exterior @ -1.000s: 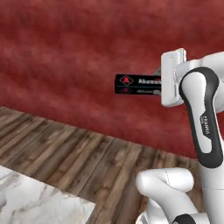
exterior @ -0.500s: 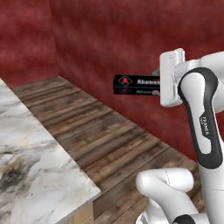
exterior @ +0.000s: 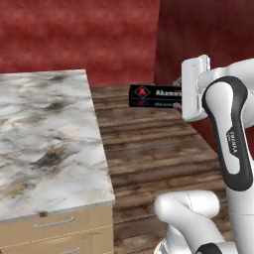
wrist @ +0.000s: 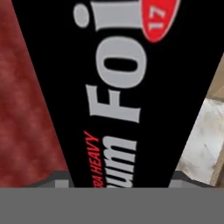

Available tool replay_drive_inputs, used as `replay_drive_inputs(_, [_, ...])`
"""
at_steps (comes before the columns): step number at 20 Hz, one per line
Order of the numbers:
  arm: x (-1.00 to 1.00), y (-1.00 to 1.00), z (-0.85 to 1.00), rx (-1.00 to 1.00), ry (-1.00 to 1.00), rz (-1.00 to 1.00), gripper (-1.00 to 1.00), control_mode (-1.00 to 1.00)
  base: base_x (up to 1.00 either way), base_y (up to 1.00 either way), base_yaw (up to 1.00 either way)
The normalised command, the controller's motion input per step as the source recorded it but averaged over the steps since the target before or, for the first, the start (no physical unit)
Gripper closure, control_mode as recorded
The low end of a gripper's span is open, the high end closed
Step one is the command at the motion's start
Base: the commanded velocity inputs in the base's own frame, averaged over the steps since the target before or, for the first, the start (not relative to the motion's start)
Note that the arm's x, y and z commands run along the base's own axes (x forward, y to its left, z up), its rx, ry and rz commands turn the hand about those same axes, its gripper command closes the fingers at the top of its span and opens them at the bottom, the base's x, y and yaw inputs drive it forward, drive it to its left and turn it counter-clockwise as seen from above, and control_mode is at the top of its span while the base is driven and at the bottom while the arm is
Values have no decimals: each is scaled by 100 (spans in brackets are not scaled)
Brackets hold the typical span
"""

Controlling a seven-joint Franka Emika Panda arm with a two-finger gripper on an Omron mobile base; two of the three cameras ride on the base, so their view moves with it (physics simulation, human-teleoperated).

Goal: Retrieve the tupperware and aluminum foil from the cabinet and place them on the dining counter near the plate with carrot and squash to prepare for storing leftovers.

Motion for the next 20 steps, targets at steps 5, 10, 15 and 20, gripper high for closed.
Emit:
replay_drive_inputs(5, [0,0,0,0,0,0,100,100,17,-42,78])
replay_drive_inputs(10, [0,0,0,0,0,0,100,100,63,-98,31])
replay_drive_inputs(15, [0,0,0,0,0,0,100,100,97,-100,18])
replay_drive_inputs(20, [0,0,0,0,0,0,100,100,100,-90,17])
